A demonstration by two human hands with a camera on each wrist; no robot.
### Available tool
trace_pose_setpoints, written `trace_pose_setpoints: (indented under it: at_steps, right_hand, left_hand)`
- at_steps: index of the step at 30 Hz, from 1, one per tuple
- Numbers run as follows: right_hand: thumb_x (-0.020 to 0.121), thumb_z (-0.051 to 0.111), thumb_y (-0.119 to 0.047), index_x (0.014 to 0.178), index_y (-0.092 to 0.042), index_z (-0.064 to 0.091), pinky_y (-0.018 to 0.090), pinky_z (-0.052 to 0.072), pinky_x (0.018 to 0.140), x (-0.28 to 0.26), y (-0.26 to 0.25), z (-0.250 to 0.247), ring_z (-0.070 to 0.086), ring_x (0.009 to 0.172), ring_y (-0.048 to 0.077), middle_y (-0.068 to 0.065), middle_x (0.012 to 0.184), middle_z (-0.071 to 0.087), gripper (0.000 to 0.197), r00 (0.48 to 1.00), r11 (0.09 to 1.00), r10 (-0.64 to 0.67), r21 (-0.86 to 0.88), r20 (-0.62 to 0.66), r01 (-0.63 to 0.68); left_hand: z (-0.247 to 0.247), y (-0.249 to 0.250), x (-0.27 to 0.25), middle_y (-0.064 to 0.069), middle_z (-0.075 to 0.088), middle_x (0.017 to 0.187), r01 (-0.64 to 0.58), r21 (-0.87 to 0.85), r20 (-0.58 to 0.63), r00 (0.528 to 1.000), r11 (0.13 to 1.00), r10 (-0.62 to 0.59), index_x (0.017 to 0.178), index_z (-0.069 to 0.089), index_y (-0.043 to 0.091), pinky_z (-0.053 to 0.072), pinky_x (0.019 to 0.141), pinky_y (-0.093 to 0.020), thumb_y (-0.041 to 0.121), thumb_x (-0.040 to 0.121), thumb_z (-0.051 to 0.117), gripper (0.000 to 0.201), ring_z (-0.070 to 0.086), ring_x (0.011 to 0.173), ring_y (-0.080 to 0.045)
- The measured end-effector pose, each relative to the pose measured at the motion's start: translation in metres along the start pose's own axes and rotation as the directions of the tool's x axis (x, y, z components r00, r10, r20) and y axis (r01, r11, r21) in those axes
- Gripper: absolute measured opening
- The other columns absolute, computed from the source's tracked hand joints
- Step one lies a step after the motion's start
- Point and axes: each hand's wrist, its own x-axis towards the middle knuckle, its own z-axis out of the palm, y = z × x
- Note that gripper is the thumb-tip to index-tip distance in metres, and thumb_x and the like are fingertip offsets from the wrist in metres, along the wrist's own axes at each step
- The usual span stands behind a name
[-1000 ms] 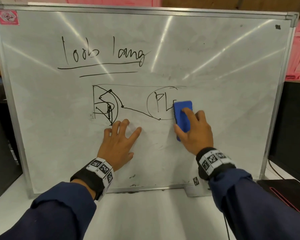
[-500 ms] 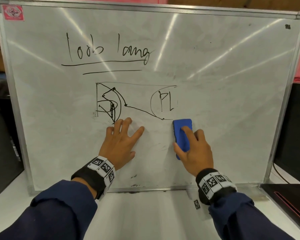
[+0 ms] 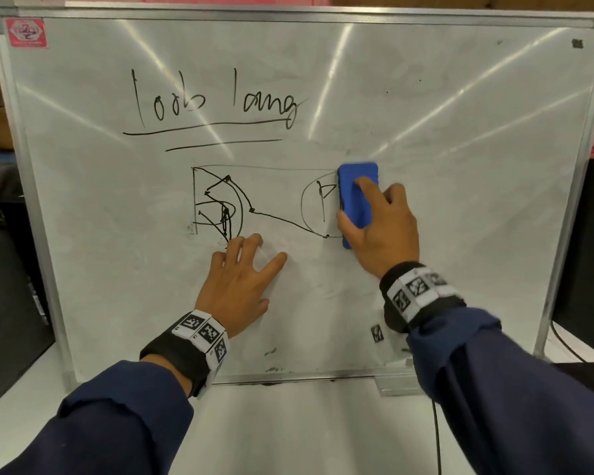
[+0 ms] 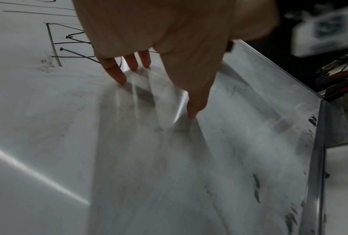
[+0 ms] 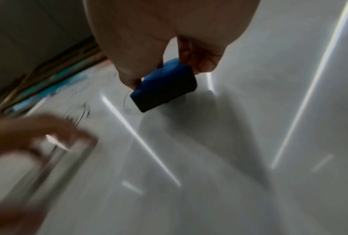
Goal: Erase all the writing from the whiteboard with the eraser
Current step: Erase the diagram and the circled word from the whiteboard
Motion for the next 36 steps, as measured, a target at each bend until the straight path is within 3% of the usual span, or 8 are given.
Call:
trace_pose_setpoints:
  at_steps: [4, 7, 18, 21, 28, 31, 36]
  right_hand:
    - [0.088, 0.065, -0.05, 0.137, -0.027, 0.047, 0.035, 0.055, 0.058, -0.081, 0.018, 0.025, 0.048, 0.066, 0.018, -0.003, 0.098, 0.036, 0.057, 0.993, 1.0, 0.012, -0.024, 0.12, -0.009]
    - [0.087, 0.067, -0.048, 0.135, -0.027, 0.049, 0.036, 0.055, 0.055, -0.109, 0.025, 0.034, 0.048, 0.064, 0.017, -0.003, 0.097, 0.037, 0.056, 0.986, 0.999, 0.052, -0.005, 0.158, -0.051]
    - [0.09, 0.064, -0.05, 0.136, -0.027, 0.052, 0.033, 0.054, 0.065, 0.003, -0.01, 0.006, 0.051, 0.073, 0.023, 0.002, 0.102, 0.039, 0.053, 1.0, 1.0, -0.007, -0.004, -0.021, 0.007]
    - [0.09, 0.063, -0.05, 0.136, -0.027, 0.05, 0.034, 0.054, 0.062, -0.011, -0.01, 0.013, 0.05, 0.071, 0.021, 0.001, 0.101, 0.039, 0.054, 1.0, 1.0, -0.016, -0.006, 0.016, 0.016]
    - [0.088, 0.063, -0.052, 0.133, -0.029, 0.049, 0.031, 0.052, 0.051, -0.107, 0.009, 0.044, 0.046, 0.062, 0.016, -0.005, 0.096, 0.034, 0.053, 0.978, 0.999, 0.007, -0.04, 0.207, 0.001]
    - [0.087, 0.064, -0.052, 0.131, -0.031, 0.047, 0.034, 0.054, 0.051, -0.089, 0.001, 0.04, 0.045, 0.062, 0.016, -0.004, 0.096, 0.033, 0.051, 0.984, 0.999, 0.009, -0.053, 0.177, 0.0]
    - [0.088, 0.062, -0.05, 0.132, -0.027, 0.049, 0.035, 0.054, 0.057, -0.01, -0.029, 0.019, 0.048, 0.067, 0.022, 0.001, 0.1, 0.035, 0.052, 0.999, 0.999, -0.024, -0.044, 0.048, 0.026]
  left_hand:
    - [0.0, 0.0, 0.0, -0.016, 0.036, 0.142, -0.001, 0.0, -0.001, 1.0, 1.0, 0.001, 0.14, 0.039, 0.03, 0.045, 0.088, -0.05, 0.042, 0.067, 0.08, 0.085, 0.037, 0.125, -0.038]
    - [-0.001, -0.001, -0.001, -0.016, 0.035, 0.143, -0.004, 0.008, 0.009, 1.0, 1.0, 0.004, 0.141, 0.039, 0.03, 0.045, 0.088, -0.05, 0.042, 0.069, 0.079, 0.084, 0.036, 0.125, -0.038]
    - [-0.001, -0.006, 0.0, -0.017, 0.04, 0.139, -0.028, 0.001, -0.015, 0.999, 1.0, 0.028, 0.138, 0.046, 0.028, 0.047, 0.082, -0.051, 0.036, 0.064, 0.084, 0.083, 0.04, 0.121, -0.039]
    - [-0.003, -0.008, 0.001, -0.017, 0.04, 0.137, -0.018, 0.001, -0.019, 1.0, 1.0, 0.018, 0.137, 0.046, 0.027, 0.047, 0.08, -0.05, 0.035, 0.064, 0.083, 0.082, 0.041, 0.12, -0.039]
    - [0.0, -0.007, -0.007, -0.018, 0.044, 0.135, -0.002, -0.024, -0.039, 0.999, 1.0, 0.001, 0.137, 0.048, 0.023, 0.049, 0.077, -0.049, 0.023, 0.065, 0.083, 0.08, 0.044, 0.119, -0.039]
    - [-0.001, -0.011, -0.009, -0.019, 0.045, 0.135, -0.008, -0.027, -0.04, 0.999, 1.0, 0.007, 0.138, 0.049, 0.019, 0.051, 0.078, -0.05, 0.023, 0.065, 0.083, 0.081, 0.045, 0.119, -0.04]
    - [-0.002, -0.014, -0.011, -0.019, 0.048, 0.135, -0.01, -0.028, -0.037, 0.999, 1.0, 0.009, 0.137, 0.051, 0.015, 0.052, 0.079, -0.05, 0.022, 0.065, 0.083, 0.08, 0.047, 0.119, -0.04]
